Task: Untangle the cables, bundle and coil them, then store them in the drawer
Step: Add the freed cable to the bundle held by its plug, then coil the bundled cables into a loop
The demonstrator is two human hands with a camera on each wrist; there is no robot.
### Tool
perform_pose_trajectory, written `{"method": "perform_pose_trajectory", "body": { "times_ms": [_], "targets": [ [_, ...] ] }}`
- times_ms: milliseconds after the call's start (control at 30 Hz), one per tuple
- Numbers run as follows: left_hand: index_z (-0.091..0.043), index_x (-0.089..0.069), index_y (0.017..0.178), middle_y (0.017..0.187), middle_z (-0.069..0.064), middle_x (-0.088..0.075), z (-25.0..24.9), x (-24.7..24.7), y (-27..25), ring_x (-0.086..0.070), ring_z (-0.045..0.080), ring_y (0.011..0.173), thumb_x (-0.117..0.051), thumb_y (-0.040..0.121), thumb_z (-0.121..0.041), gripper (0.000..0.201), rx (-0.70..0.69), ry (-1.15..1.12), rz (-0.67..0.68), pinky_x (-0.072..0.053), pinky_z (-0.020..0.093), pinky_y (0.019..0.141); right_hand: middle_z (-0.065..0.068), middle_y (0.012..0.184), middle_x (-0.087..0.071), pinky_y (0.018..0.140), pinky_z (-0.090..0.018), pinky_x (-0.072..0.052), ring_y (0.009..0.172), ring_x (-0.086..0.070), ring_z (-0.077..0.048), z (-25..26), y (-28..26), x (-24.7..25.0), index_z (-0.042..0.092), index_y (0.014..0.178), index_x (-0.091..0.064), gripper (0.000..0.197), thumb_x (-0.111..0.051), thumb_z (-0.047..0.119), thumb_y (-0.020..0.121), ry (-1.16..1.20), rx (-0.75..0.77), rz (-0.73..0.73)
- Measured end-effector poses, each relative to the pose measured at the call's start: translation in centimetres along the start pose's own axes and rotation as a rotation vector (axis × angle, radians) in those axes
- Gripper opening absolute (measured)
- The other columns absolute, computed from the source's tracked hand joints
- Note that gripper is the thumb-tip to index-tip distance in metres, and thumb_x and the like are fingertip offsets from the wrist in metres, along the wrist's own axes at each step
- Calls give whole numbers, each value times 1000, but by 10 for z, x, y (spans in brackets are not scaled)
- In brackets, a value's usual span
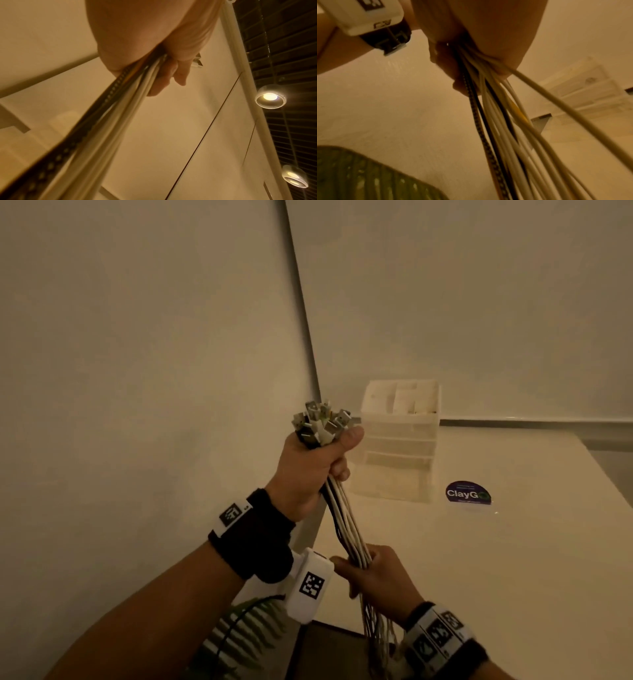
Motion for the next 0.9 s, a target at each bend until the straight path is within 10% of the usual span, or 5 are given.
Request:
{"method": "perform_pose_trajectory", "body": {
  "times_ms": [400, 633, 767, 900],
  "targets": [
    [-20, -47, 62, 48, -8, -29, -94, -38, 45, -22, 8, 41, -69, 87, -12, 34, -191, -29, 25, -24, 23, 42, -5, 51, -58, 56, -28, -54, 47, -59, -16, -109, -18, -6, 9, 59, -58, 40, -76, 40, 77, 70, -266, -6],
    [-23, -46, 63, 50, -8, -28, -58, -57, 41, -20, 8, 43, -70, 86, -14, 34, -109, 4, 113, -21, 23, 41, 1, 50, -54, 56, -27, -48, 50, -55, -14, -150, -31, -7, 20, 51, -49, 45, -80, 49, 68, -23, -335, 28],
    [-23, -44, 65, 55, -5, -23, -40, -50, 31, -20, 8, 42, -67, 87, -14, 33, -35, -46, 156, -19, 22, 40, 6, 118, -59, 97, -31, -48, 115, -55, -9, -143, -41, 11, 33, 118, -51, 65, -79, 49, 62, -118, -307, 325],
    [-23, -43, 63, 51, -6, -22, -34, -50, 23, -18, 9, 42, -68, 86, -17, 35, -17, -57, 165, -17, 24, 42, 26, 144, -35, 110, -35, -28, 137, -27, 1, -38, -36, 88, 54, 138, -21, 98, -70, 34, 56, 66, -72, 112]
  ]
}}
Point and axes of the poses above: each hand's wrist, its own y-axis towards the middle knuckle, its own x-axis out of the back of the hand, z = x × y, the point moved 10 cm from there along y, towards the middle knuckle
